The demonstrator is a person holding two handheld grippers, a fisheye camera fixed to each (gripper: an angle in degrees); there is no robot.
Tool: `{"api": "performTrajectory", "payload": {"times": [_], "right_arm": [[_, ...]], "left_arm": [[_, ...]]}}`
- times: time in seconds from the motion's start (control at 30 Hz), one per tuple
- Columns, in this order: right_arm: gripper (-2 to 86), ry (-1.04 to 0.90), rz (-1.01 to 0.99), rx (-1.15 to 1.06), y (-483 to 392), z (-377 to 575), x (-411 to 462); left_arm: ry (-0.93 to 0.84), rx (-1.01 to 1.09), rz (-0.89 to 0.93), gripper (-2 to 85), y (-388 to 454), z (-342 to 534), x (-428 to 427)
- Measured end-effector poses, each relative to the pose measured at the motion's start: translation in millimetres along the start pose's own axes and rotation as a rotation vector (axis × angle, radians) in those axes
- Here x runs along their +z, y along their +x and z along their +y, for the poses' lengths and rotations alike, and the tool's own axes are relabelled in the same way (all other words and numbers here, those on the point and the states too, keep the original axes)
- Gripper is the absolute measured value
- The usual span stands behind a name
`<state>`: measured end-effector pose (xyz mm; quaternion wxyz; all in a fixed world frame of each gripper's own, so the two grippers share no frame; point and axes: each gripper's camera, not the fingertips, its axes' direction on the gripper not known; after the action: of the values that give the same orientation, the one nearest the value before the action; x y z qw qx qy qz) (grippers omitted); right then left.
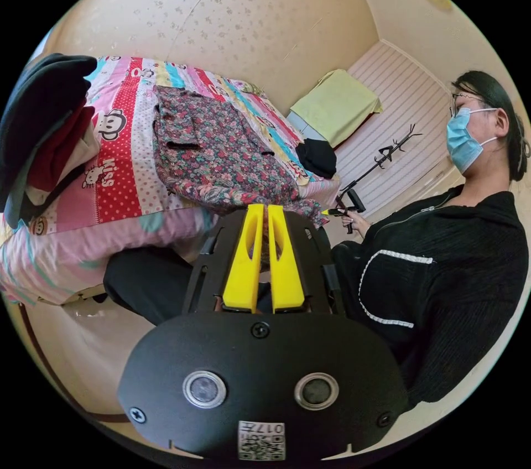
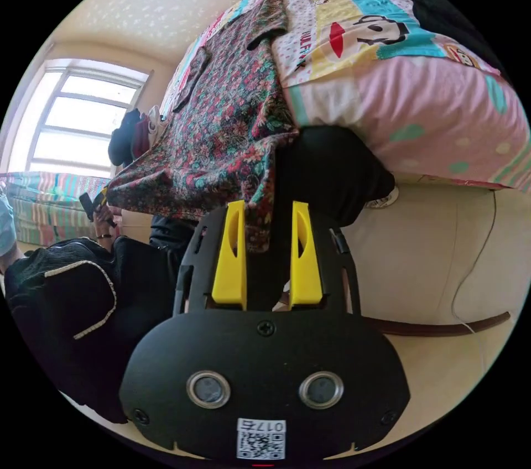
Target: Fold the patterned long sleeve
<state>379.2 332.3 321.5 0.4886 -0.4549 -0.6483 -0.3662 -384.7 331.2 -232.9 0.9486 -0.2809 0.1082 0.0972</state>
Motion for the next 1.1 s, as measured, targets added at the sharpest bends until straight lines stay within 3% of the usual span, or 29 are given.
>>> {"api": "performTrajectory", "payload": {"times": [0.23, 0.43, 0.6, 0.8, 0.97, 1.1], "right_arm": [[2.7, -0.097, -0.14, -0.086, -7.2, 9.3, -7.0], [1.3, 0.329, -0.546, -0.438, -68.8, 10.6, -150.5], [1.0, 0.389, -0.411, -0.728, -180.8, 12.4, -266.9], [0.8, 0.587, -0.458, -0.917, -246.7, 80.4, -348.5], [0.8, 0.724, -0.399, -0.877, -250.8, 133.0, -368.6], [0.8, 0.64, -0.281, -0.727, -230.2, 114.5, -338.6]], "left_arm": [[0.083, -0.022, 0.004, -0.7, -3.0, -2.4, -15.5], [0.298, 0.041, 0.089, -0.5, 6.5, -6.7, -69.2], [0.436, 0.11, 0.104, -0.4, 31.6, -18.4, -116.4], [0.593, 0.254, 0.177, -0.3, 79.9, 8.2, -175.0], [0.632, 0.288, 0.139, -0.2, 107.9, 46.9, -196.2], [0.528, 0.236, 0.071, -0.1, 103.6, 42.7, -169.8]]}}
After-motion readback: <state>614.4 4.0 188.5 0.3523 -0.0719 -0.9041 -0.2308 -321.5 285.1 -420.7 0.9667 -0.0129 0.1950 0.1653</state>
